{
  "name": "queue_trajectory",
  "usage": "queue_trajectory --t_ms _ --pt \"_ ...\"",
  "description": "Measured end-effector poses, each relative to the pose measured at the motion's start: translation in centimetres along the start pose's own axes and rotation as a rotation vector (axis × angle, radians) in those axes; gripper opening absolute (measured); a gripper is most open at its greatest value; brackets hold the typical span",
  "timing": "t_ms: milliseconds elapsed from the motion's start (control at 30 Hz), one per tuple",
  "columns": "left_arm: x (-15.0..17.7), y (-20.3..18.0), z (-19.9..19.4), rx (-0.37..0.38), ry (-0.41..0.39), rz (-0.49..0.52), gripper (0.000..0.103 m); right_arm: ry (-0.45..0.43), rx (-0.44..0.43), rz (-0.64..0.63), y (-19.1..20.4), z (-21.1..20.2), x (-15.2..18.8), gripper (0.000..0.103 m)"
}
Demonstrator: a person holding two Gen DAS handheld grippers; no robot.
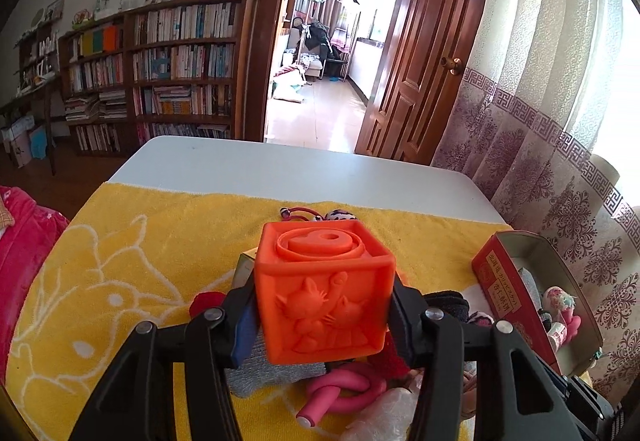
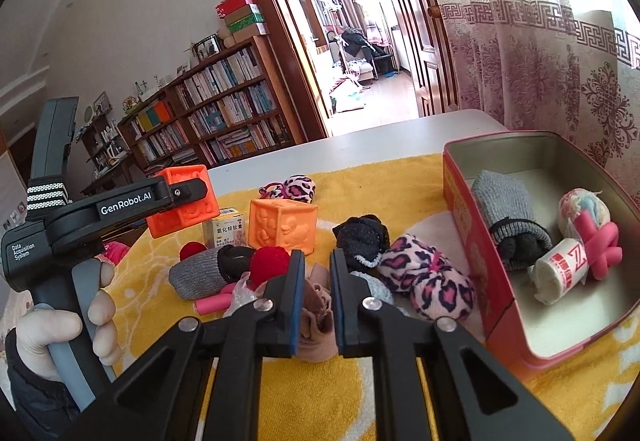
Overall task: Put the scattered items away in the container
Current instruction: 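Grasp the orange rubber block with the left tool while the right tool grasps the tan sock, then carry the orange block and tan sock into the tin and release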
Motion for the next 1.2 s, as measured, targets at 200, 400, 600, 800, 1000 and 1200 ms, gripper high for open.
queue_trajectory --t_ms 200,400,600,800,1000,1200 --pt "0.3 -0.4 -0.2 0.009 0.008 0.013 0.056 0.114 -0.048 -0.035 1.1 1.8 1.2 0.085" --pt "0.4 0.1 -0.1 0.027 0.015 -0.001 0.056 0.136 0.048 -0.095 1.9 3.2 2.0 0.058" --pt "0.5 0.2 0.0 0.032 0.021 -0.001 0.056 0.127 0.079 -0.062 1.0 3.0 1.9 0.019" --pt "0.3 -0.2 -0.6 0.034 0.003 0.006 0.056 0.04 0.058 -0.04 1.3 0.3 1.0 0.018" --pt "0.6 -1.7 -1.3 0.038 -0.011 0.044 0.056 -0.04 0.072 -0.01 0.4 -3.0 -0.1 0.018" --pt "1.0 -4.5 -1.8 0.057 -0.008 0.098 0.056 -0.122 0.126 0.045 -2.3 -6.8 -1.0 0.018"
Point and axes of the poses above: each gripper's, at about its wrist camera, not at the fingertips, and z roughly the way its jaws point, y to its left, x to its underside, the point moved 5 cm from there along z, roughly the way its jaws point, and after that the axes turned 14 degrees about y, right-handed, at the moved point
